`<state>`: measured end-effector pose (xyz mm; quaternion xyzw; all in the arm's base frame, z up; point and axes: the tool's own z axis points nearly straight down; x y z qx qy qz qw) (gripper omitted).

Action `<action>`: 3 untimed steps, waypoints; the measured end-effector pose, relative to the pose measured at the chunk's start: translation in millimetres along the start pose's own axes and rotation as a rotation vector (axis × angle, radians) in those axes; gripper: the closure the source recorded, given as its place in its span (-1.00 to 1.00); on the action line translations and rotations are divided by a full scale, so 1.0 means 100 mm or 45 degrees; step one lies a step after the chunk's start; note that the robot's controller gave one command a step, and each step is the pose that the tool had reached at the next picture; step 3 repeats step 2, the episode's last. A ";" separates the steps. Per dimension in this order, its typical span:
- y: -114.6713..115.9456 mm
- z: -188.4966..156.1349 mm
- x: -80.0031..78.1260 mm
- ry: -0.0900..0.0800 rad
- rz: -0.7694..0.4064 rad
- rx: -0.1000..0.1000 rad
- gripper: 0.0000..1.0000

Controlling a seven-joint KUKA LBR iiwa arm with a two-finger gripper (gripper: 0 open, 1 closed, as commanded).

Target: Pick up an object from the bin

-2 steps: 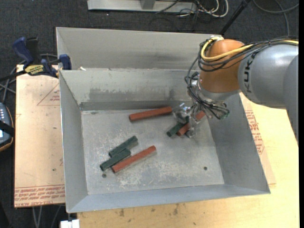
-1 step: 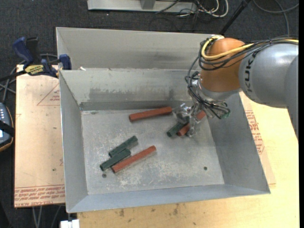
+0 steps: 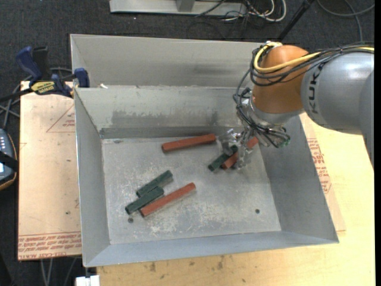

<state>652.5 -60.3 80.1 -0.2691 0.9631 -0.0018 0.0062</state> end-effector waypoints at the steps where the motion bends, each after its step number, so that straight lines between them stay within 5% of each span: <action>1: 0.01 -0.07 0.01 0.009 0.000 -0.007 1.00; 3: 0.02 -0.26 0.02 0.016 0.000 -0.012 1.00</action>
Offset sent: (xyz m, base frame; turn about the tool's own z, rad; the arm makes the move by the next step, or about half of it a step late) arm 0.0000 0.0002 0.0161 0.0000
